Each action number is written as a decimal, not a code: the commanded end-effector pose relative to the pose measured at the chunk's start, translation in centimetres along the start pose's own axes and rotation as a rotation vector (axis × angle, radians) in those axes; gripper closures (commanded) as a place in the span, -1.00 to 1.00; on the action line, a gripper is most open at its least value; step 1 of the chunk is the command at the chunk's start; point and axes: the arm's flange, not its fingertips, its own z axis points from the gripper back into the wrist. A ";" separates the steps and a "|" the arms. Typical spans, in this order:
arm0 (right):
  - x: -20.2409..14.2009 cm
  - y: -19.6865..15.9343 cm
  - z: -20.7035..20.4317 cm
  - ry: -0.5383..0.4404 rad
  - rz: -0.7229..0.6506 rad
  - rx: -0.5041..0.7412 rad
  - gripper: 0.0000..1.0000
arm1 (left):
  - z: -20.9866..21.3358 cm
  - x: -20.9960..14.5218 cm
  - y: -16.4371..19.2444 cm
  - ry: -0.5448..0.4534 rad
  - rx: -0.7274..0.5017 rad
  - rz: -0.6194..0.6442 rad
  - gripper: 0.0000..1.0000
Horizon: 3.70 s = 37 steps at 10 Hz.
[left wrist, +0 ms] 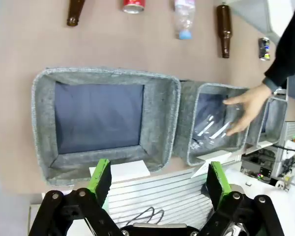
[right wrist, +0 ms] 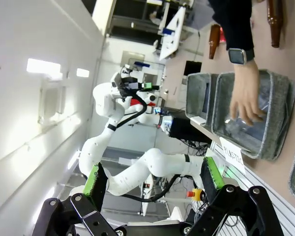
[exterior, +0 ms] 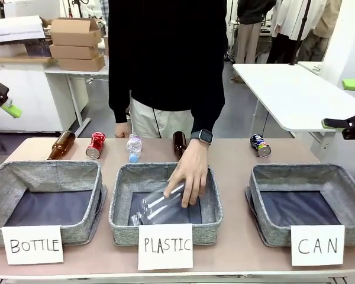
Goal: Sort the can waste into the basket.
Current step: Pick up the can waste from the table and place it in the right Fabric basket.
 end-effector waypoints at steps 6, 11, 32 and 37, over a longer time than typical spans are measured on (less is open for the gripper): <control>0.4 0.2 -0.2 -0.003 0.031 0.020 -1.00 | -14.6 19.3 0.7 -0.002 0.282 -0.133 -1.00; 0.4 0.2 -0.2 -0.003 0.031 0.020 -1.00 | -23.7 23.3 4.3 -0.063 0.323 -0.049 -1.00; 0.4 0.2 -0.2 -0.003 0.031 0.020 -1.00 | -36.7 24.3 2.5 0.008 0.393 0.189 0.91; 0.4 0.2 -0.2 -0.003 0.031 0.020 -1.00 | -35.2 24.2 2.5 -0.014 0.384 0.221 1.00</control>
